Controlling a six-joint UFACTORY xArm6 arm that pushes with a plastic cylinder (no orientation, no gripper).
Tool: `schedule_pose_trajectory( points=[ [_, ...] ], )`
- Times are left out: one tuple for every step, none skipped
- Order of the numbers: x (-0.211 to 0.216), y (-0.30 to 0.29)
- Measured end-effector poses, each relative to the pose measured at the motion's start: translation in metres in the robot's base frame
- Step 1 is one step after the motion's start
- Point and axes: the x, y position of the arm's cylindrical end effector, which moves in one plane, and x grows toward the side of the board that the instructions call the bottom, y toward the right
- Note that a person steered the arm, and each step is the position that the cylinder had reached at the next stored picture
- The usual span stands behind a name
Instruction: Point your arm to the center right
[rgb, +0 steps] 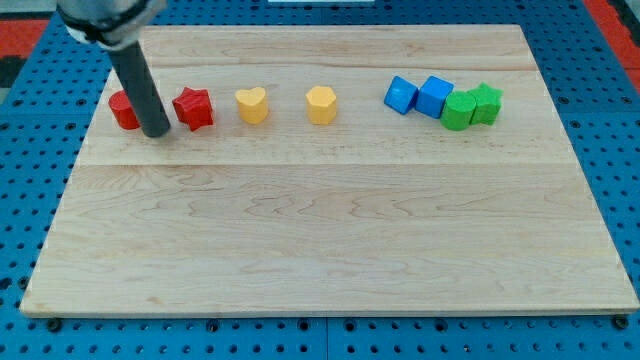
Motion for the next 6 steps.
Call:
schedule_pose_trajectory(
  points=[
    [0.018,0.062],
    [0.018,0.196],
    [0.013,0.346],
    [-0.023,0.475],
    [-0.064,0.452],
    [-0.061,0.37]
  ],
)
